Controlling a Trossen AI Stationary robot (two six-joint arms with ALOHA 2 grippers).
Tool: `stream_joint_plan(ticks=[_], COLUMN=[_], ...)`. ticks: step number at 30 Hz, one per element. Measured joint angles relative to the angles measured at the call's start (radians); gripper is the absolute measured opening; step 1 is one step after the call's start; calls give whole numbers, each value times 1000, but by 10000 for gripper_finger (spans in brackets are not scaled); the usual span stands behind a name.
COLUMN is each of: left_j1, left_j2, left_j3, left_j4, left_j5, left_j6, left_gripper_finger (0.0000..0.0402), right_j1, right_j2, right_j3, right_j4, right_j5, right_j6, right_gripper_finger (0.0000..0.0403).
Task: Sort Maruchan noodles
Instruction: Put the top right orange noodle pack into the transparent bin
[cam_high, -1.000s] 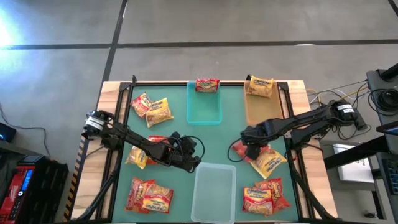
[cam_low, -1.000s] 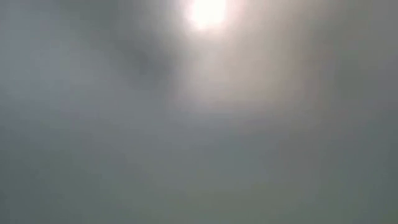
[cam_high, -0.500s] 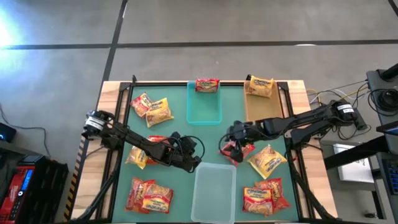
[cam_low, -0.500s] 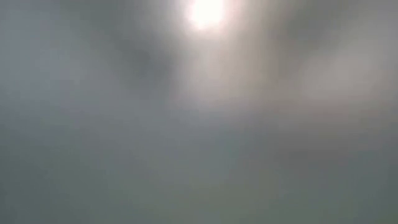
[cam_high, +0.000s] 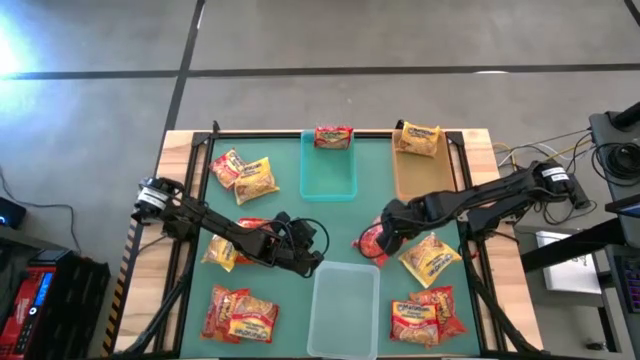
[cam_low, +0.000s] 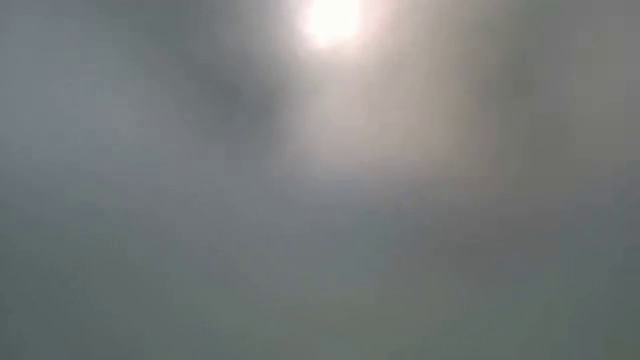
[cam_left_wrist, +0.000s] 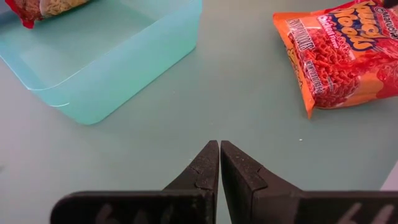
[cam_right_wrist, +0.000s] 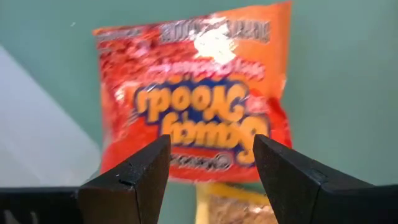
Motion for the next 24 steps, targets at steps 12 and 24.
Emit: stream_joint_plan(ticks=[12,24], left_j1=[0,0], left_j2=[0,0], left_j3=[0,0], left_j4=[0,-1], left_j5=[0,0], left_j6=[0,4], left_gripper_finger=[0,0], right_j1=[0,-15], right_j2=[69,188], right_j3=[-70,-71], right_j4=[24,398], right_j5=[38,65], right_j6=[-72,-564], right_gripper_finger=[219,219])
